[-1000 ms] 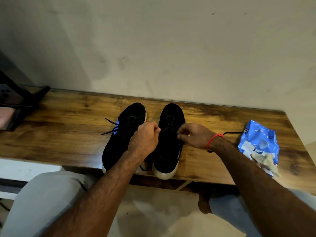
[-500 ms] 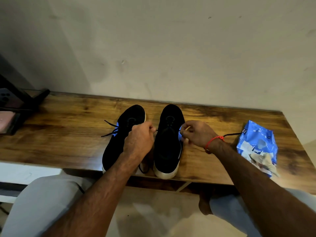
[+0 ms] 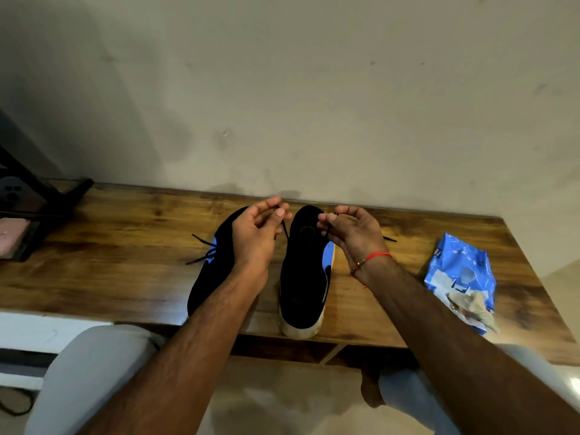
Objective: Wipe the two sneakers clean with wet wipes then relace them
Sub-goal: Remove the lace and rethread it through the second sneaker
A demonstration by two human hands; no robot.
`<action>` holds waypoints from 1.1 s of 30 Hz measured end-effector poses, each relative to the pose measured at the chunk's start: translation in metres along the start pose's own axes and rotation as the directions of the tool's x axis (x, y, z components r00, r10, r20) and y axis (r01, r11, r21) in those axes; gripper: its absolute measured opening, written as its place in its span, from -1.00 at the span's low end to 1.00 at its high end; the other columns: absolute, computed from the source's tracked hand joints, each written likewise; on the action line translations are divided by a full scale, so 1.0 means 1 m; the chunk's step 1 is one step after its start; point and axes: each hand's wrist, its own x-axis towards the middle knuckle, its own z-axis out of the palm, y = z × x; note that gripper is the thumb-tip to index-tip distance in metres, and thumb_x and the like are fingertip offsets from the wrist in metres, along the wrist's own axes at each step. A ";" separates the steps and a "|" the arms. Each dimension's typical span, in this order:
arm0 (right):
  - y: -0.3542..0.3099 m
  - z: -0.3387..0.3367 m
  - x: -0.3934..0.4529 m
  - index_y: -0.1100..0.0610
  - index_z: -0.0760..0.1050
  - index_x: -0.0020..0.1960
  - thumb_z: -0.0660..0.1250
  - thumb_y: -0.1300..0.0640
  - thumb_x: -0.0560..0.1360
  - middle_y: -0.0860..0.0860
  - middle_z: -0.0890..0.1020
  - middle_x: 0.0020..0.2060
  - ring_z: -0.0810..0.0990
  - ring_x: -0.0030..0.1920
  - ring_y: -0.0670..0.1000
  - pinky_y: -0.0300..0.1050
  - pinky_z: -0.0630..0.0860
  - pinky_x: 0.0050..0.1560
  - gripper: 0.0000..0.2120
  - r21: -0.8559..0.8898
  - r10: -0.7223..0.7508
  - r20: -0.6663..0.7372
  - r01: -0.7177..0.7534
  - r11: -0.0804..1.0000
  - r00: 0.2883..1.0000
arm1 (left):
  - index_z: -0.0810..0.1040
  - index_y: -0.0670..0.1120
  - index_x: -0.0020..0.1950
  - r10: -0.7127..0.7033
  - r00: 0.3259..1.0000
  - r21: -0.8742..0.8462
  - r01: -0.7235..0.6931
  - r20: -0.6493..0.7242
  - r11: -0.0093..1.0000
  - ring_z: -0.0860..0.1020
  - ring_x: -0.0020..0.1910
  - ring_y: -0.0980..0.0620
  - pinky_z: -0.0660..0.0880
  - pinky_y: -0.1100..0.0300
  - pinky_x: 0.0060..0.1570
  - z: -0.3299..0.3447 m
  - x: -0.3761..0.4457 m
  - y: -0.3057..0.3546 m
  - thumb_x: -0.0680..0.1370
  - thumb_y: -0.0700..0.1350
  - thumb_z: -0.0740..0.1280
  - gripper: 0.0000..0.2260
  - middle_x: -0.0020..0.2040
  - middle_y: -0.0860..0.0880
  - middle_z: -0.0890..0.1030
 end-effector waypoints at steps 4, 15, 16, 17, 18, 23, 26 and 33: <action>-0.023 0.006 -0.006 0.20 0.40 0.06 0.32 0.38 0.56 0.19 0.71 -0.14 0.69 -0.07 0.18 0.08 0.61 0.10 -0.83 -0.043 -0.128 0.007 0.128 0.991 0.992 | 0.62 -0.15 0.14 0.135 0.991 -0.050 -0.135 -0.005 0.990 0.73 -0.03 0.02 0.54 0.34 -0.15 0.007 -0.005 0.033 0.61 -0.30 0.35 -0.86 -0.01 -0.08 0.74; -0.115 0.046 -0.042 0.24 0.56 0.20 0.31 0.29 0.59 0.10 0.72 -0.11 0.71 -0.05 0.04 -0.09 0.54 -0.02 -0.80 -0.037 -0.210 0.086 0.214 0.976 0.974 | 0.66 -0.21 0.09 0.323 0.941 0.027 -0.327 0.099 0.945 0.73 -0.09 0.04 0.55 0.36 -0.13 0.031 -0.029 0.136 0.59 -0.30 0.39 -0.89 -0.04 -0.09 0.75; -0.121 0.049 -0.045 0.24 0.57 0.19 0.31 0.28 0.59 0.10 0.72 -0.11 0.71 -0.06 0.03 -0.09 0.54 -0.02 -0.81 -0.035 -0.218 0.082 0.221 0.975 0.973 | 0.66 -0.21 0.09 0.341 0.934 0.047 -0.347 0.106 0.937 0.73 -0.10 0.05 0.54 0.37 -0.13 0.032 -0.030 0.144 0.59 -0.30 0.39 -0.89 -0.05 -0.08 0.75; -0.129 0.053 -0.050 0.23 0.58 0.18 0.32 0.26 0.59 0.09 0.72 -0.11 0.70 -0.05 0.03 -0.08 0.54 0.00 -0.81 -0.043 -0.229 0.079 0.233 0.972 0.970 | 0.66 -0.20 0.08 0.363 0.925 0.068 -0.371 0.110 0.926 0.73 -0.11 0.06 0.53 0.38 -0.15 0.034 -0.032 0.154 0.59 -0.30 0.39 -0.90 -0.05 -0.08 0.75; -0.135 0.056 -0.053 0.21 0.60 0.16 0.32 0.24 0.59 0.07 0.72 -0.11 0.70 -0.04 0.02 -0.04 0.54 0.04 -0.82 -0.058 -0.239 0.074 0.243 0.968 0.968 | 0.66 -0.20 0.07 0.384 0.917 0.090 -0.394 0.110 0.915 0.73 -0.13 0.06 0.53 0.39 -0.16 0.035 -0.034 0.161 0.59 -0.31 0.38 -0.90 -0.05 -0.07 0.75; -0.157 0.065 -0.073 0.12 0.64 0.08 0.36 0.18 0.58 0.01 0.73 -0.12 0.71 -0.04 0.01 0.07 0.48 0.18 -0.88 -0.090 -0.271 0.070 0.276 0.957 0.960 | 0.58 -0.07 0.15 0.453 0.881 0.149 -0.471 0.138 0.870 0.72 -0.14 0.13 0.55 0.31 -0.04 0.040 -0.050 0.185 0.59 -0.21 0.42 -0.84 -0.10 0.02 0.75; -0.164 0.067 -0.086 0.14 0.64 0.11 0.36 0.16 0.58 0.04 0.73 -0.07 0.71 -0.06 0.00 -0.13 0.49 -0.02 -0.86 -0.111 -0.307 0.062 0.313 0.943 0.950 | 0.54 -0.03 0.18 0.431 0.891 0.163 -0.450 0.140 0.878 0.72 -0.15 0.16 0.56 0.21 0.07 0.043 -0.058 0.188 0.58 -0.16 0.45 -0.79 -0.12 0.05 0.75; -0.174 0.074 -0.104 0.18 0.63 0.10 0.40 0.14 0.55 0.08 0.73 -0.10 0.69 -0.04 0.06 -0.38 0.48 -0.23 -0.83 -0.157 -0.373 0.102 0.385 0.909 0.922 | 0.66 0.02 -0.03 0.318 0.947 0.142 -0.320 0.038 0.937 0.68 -0.03 0.13 0.56 0.19 0.01 0.049 -0.065 0.196 0.55 -0.15 0.49 -0.93 -0.05 0.09 0.72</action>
